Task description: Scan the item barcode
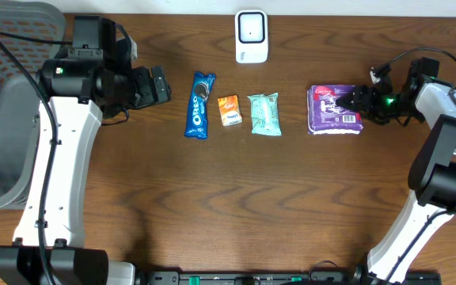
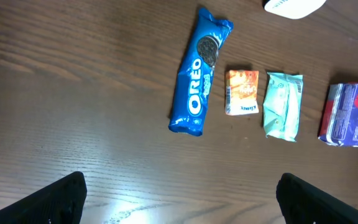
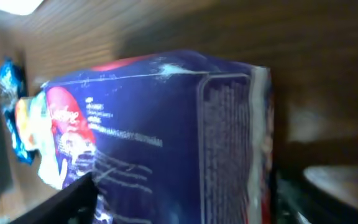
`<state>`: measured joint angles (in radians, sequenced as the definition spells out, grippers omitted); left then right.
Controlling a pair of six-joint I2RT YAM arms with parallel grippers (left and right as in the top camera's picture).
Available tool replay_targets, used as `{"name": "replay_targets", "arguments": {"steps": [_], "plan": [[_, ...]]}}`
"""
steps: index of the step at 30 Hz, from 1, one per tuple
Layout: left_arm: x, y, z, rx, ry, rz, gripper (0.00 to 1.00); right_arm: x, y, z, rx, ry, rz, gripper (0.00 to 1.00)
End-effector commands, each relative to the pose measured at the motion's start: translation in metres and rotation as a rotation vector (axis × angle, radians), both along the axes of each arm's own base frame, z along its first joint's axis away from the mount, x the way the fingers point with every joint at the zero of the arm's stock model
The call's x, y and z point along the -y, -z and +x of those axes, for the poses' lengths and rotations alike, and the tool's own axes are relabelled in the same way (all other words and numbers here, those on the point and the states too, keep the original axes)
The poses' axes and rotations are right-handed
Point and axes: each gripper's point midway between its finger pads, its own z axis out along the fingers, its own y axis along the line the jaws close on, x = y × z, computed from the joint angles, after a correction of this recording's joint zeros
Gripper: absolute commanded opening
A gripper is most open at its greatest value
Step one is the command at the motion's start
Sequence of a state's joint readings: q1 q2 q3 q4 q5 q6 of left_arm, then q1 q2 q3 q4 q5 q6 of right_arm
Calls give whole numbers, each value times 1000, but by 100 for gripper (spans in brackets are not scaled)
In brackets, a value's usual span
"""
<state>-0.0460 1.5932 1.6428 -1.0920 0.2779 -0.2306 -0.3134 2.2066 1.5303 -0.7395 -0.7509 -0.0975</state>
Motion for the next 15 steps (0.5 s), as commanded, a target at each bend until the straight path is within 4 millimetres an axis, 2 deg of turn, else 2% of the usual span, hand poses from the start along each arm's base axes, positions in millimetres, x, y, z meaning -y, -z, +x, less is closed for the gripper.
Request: {"name": "replay_targets", "arguments": {"steps": [1,4,6,11,13,15], "plan": [[-2,2,0,-2,5,14,98,-6,24,-10,-58,-8,52,57],[-2,2,0,-2,5,14,98,-5,21,-8,-49,-8,50,24],[-2,2,0,-2,5,14,98,-4,11,-4,-28,-6,41,13],[-2,2,0,-2,5,14,98,12,-26,7,21,48,-84,9],[-2,2,0,-2,5,14,98,21,-47,11,47,83,-193,5],[-2,2,0,-2,5,14,98,33,-67,11,60,137,-333,6]]}}
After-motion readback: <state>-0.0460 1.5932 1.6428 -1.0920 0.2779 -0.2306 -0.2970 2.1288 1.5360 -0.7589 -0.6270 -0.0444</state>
